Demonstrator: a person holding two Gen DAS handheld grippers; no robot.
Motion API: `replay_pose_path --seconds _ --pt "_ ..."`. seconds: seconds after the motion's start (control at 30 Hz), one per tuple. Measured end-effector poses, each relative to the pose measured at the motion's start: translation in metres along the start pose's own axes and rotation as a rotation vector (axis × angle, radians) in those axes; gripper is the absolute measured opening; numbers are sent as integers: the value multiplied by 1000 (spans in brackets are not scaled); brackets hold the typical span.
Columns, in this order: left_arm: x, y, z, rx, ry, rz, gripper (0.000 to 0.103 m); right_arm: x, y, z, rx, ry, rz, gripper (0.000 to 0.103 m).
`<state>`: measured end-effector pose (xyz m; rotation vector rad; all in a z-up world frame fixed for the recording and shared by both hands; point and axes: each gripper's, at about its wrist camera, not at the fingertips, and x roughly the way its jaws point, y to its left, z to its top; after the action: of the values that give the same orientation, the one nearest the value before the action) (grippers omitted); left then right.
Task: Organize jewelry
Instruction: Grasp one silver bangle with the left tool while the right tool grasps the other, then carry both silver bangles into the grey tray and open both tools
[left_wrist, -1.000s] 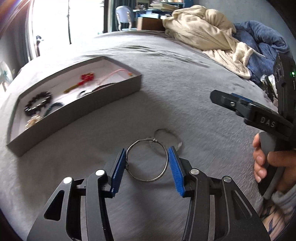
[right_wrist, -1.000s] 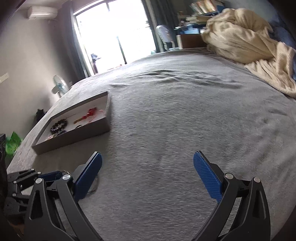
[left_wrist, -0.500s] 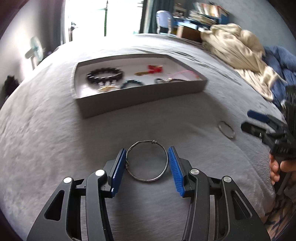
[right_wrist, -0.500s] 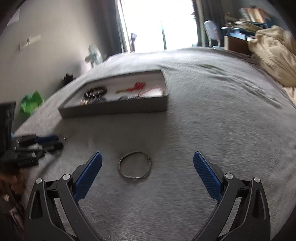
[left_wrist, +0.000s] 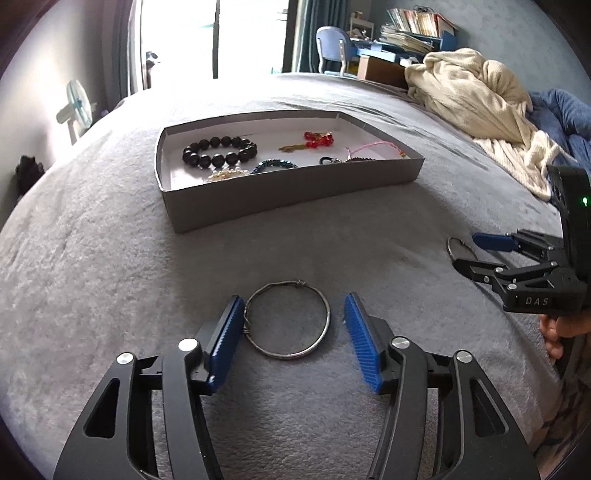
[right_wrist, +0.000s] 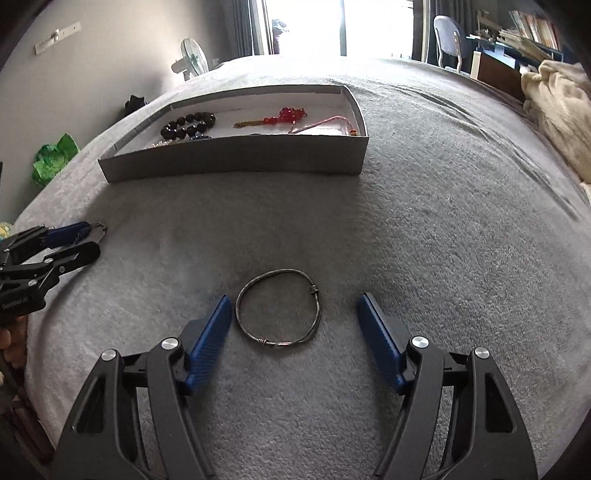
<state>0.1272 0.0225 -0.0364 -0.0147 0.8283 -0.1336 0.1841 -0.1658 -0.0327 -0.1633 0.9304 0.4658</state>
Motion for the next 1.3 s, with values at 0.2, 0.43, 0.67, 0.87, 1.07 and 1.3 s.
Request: replay_pose_path --seconds 0.2,0.43,0.67,0.87,1.07,1.3 --pt "-1 3 -1 -7 -13 31 62 -5 -6 -1 23 -26 5 48" --pt "-4 4 -1 -10 -25 32 48 -16 -9 -2 38 -78 34 47" --pt "-20 9 7 -40 -81 12 48 -26 -12 6 49 -118 45 47" --pt "-28 15 23 -52 -116 18 48 -30 -12 24 40 -162 45 47" --pt "-29 20 42 -60 -147 18 48 -29 -6 50 14 -197 54 47" --pt "-25 26 66 -66 -174 26 48 -22 0 83 -13 -231 69 47"
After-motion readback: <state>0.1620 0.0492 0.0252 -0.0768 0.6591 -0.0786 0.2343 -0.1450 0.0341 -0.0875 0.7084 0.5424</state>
